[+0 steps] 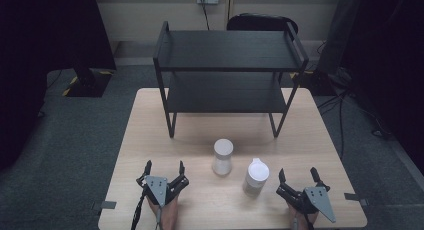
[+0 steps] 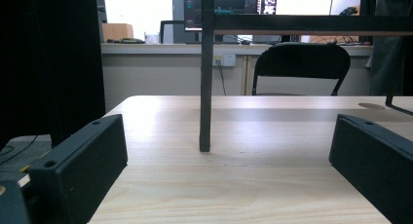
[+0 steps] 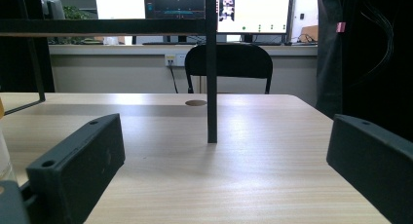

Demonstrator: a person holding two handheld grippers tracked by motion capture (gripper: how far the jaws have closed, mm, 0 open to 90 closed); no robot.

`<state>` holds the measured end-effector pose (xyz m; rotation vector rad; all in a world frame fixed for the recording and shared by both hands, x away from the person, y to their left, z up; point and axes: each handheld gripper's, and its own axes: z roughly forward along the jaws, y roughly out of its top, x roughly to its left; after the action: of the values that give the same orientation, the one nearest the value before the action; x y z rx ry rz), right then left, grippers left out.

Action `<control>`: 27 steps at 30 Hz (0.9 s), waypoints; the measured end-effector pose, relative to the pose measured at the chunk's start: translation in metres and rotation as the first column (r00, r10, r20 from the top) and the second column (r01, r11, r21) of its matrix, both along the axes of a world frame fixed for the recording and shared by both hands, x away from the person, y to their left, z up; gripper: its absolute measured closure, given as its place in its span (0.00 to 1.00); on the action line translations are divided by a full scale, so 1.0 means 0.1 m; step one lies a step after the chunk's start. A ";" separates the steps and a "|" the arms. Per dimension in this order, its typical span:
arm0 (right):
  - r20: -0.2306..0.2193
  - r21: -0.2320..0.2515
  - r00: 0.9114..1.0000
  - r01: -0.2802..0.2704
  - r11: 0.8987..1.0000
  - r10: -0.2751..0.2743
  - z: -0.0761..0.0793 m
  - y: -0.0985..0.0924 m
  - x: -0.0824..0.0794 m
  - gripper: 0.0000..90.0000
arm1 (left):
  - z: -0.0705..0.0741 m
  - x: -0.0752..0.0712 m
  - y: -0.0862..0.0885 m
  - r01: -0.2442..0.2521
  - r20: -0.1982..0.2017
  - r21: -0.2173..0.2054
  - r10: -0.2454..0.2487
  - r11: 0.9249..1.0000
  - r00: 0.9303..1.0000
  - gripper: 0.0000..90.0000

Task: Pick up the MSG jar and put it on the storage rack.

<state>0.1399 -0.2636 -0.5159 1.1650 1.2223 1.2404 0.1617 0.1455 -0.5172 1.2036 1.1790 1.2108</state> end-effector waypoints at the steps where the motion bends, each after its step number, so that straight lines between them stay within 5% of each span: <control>1: 0.000 0.000 1.000 0.000 1.000 0.000 0.00 0.00 0.00 0.00 | 0.00 0.00 -0.01 0.003 0.002 0.008 -0.003 1.000 1.000 0.00; 6: 0.000 0.000 1.000 0.000 1.000 0.000 0.00 0.00 0.00 0.00 | 0.06 -0.02 -0.05 0.057 0.020 0.026 -0.057 0.998 0.998 0.00; 10: 0.000 0.000 1.000 0.000 1.000 0.000 0.00 0.00 0.00 0.00 | 0.31 0.04 -0.07 0.158 -0.014 0.013 -0.158 0.987 0.987 0.00; 14: 0.000 -0.001 1.000 0.002 1.000 -0.002 0.00 0.00 0.00 0.00 | 0.42 0.09 -0.11 0.202 0.002 0.010 -0.202 0.979 0.979 0.00; 18: 0.000 0.000 1.000 0.002 1.000 -0.002 0.00 0.00 0.00 0.00 | 0.59 0.19 -0.16 0.285 0.013 -0.023 -0.284 0.958 0.959 0.00; 19: 0.000 0.000 1.000 0.002 1.000 -0.002 0.00 0.00 0.00 0.00 | 0.59 0.19 -0.16 0.285 0.013 -0.023 -0.284 0.958 0.959 0.00; 27: 0.000 0.000 1.000 0.002 1.000 -0.002 0.00 0.00 0.00 0.00 | 0.68 0.34 -0.30 0.391 0.028 -0.048 -0.390 0.919 0.920 0.03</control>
<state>0.1399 -0.2632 -0.5159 1.1657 1.2208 1.2387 0.1961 0.1157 -0.4492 1.3101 0.8948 0.8812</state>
